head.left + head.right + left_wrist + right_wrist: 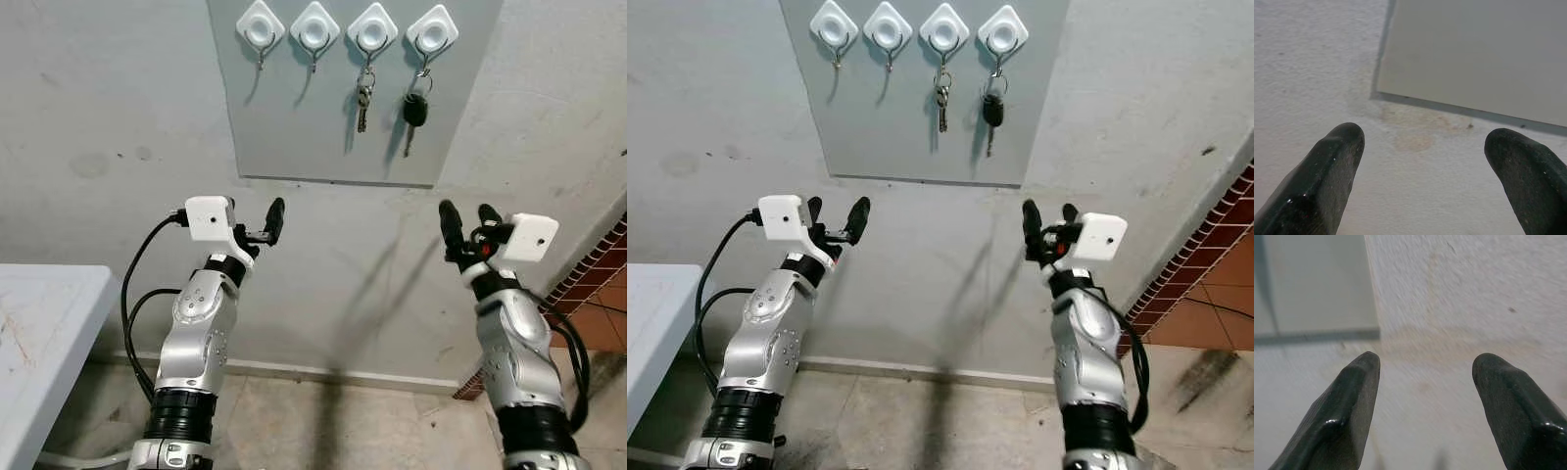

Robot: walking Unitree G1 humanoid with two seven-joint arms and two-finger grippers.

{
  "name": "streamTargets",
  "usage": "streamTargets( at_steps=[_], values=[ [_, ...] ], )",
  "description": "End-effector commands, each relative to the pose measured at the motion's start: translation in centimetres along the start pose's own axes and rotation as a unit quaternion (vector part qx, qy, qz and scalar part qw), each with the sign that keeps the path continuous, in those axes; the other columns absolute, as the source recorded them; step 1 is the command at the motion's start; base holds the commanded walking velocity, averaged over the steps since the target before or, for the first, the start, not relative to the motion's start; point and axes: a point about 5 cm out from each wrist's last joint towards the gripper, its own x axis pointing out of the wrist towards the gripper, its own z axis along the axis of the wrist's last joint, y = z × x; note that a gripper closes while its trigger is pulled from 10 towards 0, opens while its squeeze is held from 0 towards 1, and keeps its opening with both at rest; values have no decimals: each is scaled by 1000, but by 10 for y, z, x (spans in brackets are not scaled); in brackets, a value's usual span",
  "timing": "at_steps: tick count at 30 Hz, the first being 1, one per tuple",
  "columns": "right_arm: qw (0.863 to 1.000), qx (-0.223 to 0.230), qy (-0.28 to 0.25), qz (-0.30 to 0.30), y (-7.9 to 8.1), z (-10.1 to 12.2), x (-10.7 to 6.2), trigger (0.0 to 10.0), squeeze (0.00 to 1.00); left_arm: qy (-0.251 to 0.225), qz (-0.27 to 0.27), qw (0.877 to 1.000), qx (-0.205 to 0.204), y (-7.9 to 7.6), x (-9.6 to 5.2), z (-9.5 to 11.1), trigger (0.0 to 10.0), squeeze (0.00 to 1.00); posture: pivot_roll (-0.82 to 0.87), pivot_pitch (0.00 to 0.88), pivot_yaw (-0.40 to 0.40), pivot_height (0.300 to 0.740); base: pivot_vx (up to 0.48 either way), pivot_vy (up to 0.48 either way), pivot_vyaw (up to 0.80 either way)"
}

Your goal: Hang keys on a hook

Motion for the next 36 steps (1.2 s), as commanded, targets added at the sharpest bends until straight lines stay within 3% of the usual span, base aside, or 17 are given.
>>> streamTargets(
  at_steps=[1,18,22,36],
  values=[
    [1000,-16,-19,3,2,9,-1,10000,0,0,6,1000,-3,5,-3,-4,10000,0,-49,0,19,740,0,0,0],
    [999,-26,-22,-12,11,8,-19,10000,0,-13,7,1000,-17,9,-6,-5,10000,0,-60,0,25,740,0,0,0],
    [999,-37,-10,-11,12,2,-29,10000,0,-14,4,1000,-10,11,-14,-9,10000,0,-60,0,25,740,0,0,0],
    [998,-48,20,-18,6,-12,-35,10000,0,6,9,1000,22,15,-19,-22,10000,0,-55,0,24,740,0,0,0]
  ],
)
